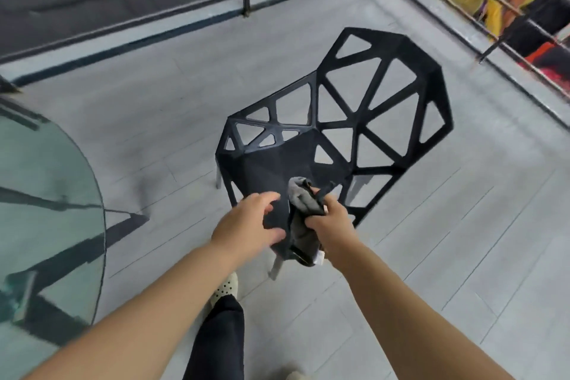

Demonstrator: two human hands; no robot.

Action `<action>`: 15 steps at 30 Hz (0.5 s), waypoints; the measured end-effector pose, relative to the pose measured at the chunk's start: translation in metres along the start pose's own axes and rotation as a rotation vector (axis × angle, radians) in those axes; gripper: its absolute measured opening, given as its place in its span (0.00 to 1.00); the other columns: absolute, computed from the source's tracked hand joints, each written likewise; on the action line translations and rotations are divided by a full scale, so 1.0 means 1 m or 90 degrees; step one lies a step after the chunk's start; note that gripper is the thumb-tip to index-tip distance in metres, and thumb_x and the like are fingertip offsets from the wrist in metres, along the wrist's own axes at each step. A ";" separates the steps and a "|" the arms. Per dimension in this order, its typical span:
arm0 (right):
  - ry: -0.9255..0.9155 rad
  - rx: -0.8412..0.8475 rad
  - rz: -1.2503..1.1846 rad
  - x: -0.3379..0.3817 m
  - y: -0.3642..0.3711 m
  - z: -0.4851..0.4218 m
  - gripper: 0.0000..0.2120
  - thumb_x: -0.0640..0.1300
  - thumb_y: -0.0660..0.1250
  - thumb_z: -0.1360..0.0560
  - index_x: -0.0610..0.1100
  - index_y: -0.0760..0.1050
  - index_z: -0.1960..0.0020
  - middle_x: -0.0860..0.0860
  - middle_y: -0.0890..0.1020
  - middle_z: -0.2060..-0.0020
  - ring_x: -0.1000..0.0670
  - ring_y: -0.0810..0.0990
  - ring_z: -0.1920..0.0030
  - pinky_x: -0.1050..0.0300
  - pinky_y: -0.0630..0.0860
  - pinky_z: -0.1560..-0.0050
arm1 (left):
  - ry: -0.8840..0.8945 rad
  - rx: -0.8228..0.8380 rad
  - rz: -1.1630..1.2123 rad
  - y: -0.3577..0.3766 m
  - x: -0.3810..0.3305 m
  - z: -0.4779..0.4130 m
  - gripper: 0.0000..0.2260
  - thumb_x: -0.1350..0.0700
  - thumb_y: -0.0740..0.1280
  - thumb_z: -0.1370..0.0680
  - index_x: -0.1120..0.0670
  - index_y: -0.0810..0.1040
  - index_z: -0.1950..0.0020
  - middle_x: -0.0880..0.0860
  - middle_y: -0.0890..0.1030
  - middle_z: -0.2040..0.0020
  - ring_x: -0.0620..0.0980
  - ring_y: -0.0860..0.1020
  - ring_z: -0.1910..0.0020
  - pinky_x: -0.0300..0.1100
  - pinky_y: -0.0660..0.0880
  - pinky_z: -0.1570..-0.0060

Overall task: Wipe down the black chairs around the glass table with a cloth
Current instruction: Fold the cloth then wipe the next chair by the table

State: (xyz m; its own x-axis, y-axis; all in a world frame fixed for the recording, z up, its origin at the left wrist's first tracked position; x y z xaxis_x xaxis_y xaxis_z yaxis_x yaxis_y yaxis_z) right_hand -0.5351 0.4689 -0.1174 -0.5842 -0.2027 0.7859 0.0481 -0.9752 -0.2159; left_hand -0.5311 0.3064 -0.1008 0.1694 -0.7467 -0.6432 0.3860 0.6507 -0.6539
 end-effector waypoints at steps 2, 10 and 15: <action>-0.029 0.028 -0.095 0.013 -0.019 0.050 0.15 0.27 0.62 0.30 0.46 0.75 0.54 0.44 0.82 0.58 0.46 0.82 0.56 0.52 0.80 0.56 | 0.056 0.003 0.048 0.009 -0.046 0.042 0.38 0.46 0.75 0.35 0.44 0.61 0.29 0.44 0.69 0.38 0.45 0.71 0.39 0.43 0.71 0.43; -0.171 0.197 -0.252 0.048 -0.071 0.233 0.12 0.40 0.64 0.23 0.44 0.78 0.41 0.44 0.83 0.52 0.46 0.81 0.52 0.53 0.77 0.52 | 0.068 -0.160 0.312 -0.004 -0.123 0.210 0.29 0.54 0.72 0.28 0.44 0.65 0.31 0.42 0.75 0.40 0.42 0.74 0.40 0.32 0.70 0.48; -0.277 0.149 -0.037 0.077 -0.065 0.311 0.09 0.36 0.71 0.28 0.39 0.73 0.50 0.39 0.81 0.60 0.45 0.79 0.60 0.42 0.79 0.52 | 0.087 -0.247 0.337 -0.043 -0.144 0.299 0.17 0.61 0.68 0.25 0.38 0.72 0.49 0.40 0.78 0.49 0.38 0.76 0.48 0.27 0.70 0.56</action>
State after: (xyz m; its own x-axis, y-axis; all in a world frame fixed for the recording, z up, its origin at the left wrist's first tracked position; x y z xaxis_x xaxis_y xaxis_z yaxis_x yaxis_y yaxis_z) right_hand -0.3317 0.4893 0.1375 -0.2020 -0.1170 0.9724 0.2349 -0.9696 -0.0679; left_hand -0.3010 0.3446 0.1393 0.1202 -0.3058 -0.9445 -0.0755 0.9458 -0.3158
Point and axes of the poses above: each hand's wrist, its own z-axis away from the middle knuckle, its own y-axis out of the palm, x = y × z, the point moved 7 cm from there along -z, towards the middle knuckle
